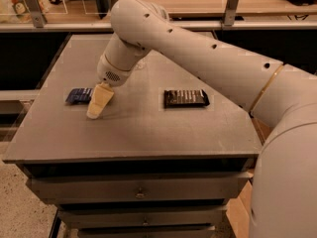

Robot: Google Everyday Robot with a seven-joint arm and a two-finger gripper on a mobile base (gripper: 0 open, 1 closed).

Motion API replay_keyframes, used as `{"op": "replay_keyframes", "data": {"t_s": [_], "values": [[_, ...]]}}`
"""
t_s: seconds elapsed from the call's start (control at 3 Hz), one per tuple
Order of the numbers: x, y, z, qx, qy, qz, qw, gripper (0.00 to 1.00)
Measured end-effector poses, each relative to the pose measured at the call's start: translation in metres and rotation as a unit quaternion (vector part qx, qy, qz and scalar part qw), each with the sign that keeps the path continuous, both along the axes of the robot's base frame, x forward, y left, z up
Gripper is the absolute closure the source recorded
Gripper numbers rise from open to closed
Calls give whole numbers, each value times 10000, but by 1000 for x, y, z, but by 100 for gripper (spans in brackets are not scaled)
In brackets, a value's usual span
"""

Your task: Pick rxbar blueberry

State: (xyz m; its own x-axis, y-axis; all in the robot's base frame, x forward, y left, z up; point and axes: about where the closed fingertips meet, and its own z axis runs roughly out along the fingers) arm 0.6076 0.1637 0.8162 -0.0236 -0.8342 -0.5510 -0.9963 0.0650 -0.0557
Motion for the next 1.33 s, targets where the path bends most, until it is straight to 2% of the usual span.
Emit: {"op": "replay_keyframes", "data": {"t_s": [0.33,1.0,1.33], "values": [[1,-4,-8,-84,57,-98,9999,42],[1,-4,7,-84,58,-98,9999,87],[1,-4,7,-85,57,-98,9999,100]]}}
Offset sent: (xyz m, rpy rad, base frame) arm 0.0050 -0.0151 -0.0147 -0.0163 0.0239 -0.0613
